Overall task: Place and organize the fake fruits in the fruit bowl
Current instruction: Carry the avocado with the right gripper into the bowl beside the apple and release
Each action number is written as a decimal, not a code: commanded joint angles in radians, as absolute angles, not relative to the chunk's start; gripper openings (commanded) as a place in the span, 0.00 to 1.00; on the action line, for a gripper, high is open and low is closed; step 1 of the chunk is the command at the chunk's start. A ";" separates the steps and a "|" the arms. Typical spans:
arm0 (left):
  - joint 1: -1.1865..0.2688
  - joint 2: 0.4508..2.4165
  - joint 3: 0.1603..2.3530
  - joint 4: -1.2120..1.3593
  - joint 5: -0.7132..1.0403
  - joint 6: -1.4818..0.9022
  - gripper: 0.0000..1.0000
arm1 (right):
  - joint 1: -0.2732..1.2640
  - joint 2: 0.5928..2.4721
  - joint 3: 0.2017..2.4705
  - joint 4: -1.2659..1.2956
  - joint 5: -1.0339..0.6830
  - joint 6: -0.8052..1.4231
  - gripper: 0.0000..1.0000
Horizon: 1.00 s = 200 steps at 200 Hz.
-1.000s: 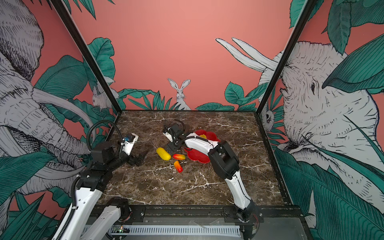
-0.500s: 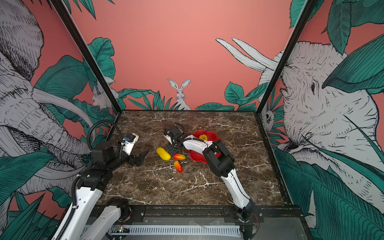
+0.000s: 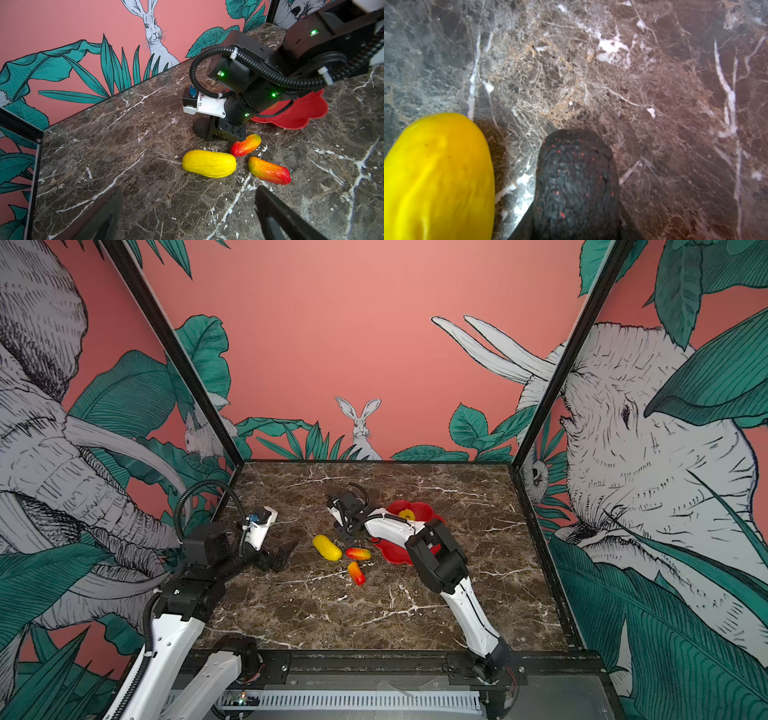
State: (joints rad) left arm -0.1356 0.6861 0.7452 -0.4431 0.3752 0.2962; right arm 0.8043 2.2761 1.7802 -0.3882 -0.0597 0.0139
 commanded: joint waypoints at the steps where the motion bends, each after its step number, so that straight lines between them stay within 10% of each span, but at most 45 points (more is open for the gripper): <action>1: -0.130 0.676 0.736 -0.436 0.386 0.301 1.00 | 0.805 2.166 1.802 -0.420 -0.049 0.004 0.24; 124: -0.130 0.673 0.735 -0.436 0.393 0.299 1.00 | 0.542 1.534 1.201 -0.482 0.147 0.027 0.18; 200: -0.131 0.677 0.735 -0.437 0.394 0.298 1.00 | 0.447 1.668 1.116 -0.429 0.157 0.083 0.18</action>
State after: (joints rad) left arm -0.1356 0.6849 0.7452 -0.4431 0.3817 0.2962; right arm 0.4549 1.5883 1.0904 -0.4683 0.1341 0.0547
